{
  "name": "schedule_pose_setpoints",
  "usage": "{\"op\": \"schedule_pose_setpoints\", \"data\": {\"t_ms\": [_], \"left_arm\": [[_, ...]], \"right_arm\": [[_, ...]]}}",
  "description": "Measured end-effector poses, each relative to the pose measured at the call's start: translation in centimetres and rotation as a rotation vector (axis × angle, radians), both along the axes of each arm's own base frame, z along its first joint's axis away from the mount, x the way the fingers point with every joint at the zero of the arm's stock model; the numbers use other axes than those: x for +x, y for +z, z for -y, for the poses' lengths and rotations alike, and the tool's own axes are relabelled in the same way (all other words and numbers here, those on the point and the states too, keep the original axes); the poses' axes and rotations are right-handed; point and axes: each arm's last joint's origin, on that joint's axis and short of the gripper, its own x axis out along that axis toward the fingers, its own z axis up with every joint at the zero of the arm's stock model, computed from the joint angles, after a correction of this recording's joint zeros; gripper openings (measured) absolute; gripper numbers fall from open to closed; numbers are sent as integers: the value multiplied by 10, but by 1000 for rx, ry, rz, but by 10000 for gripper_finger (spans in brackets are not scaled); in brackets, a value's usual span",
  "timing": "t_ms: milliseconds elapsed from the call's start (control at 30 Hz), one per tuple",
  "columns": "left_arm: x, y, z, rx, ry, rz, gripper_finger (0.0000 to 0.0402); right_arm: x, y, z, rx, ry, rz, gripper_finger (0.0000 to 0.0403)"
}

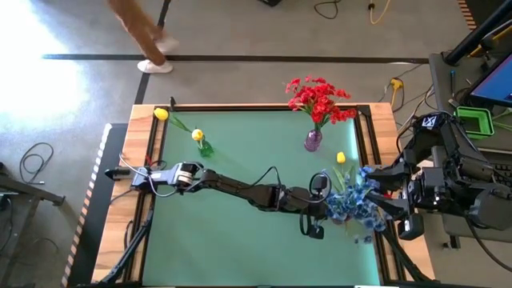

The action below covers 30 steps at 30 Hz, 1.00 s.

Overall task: Sort flowers into vase by color
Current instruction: Put the blue flower into the red vase

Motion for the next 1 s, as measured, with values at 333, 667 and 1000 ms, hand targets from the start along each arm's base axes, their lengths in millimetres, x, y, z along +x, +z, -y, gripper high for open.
{"op": "schedule_pose_setpoints", "data": {"t_ms": [333, 667, 1000], "left_arm": [[-1, -5, 0, 51, -6, -17, 0], [-2, -6, 3, 46, -11, -19, 62], [-2, 9, 12, 22, 19, -47, 158]], "right_arm": [[0, 0, 0, -1, -1, 0, 226], [0, 0, 0, -1, -1, 0, 226], [0, 0, 0, -2, -1, -1, 226]]}}
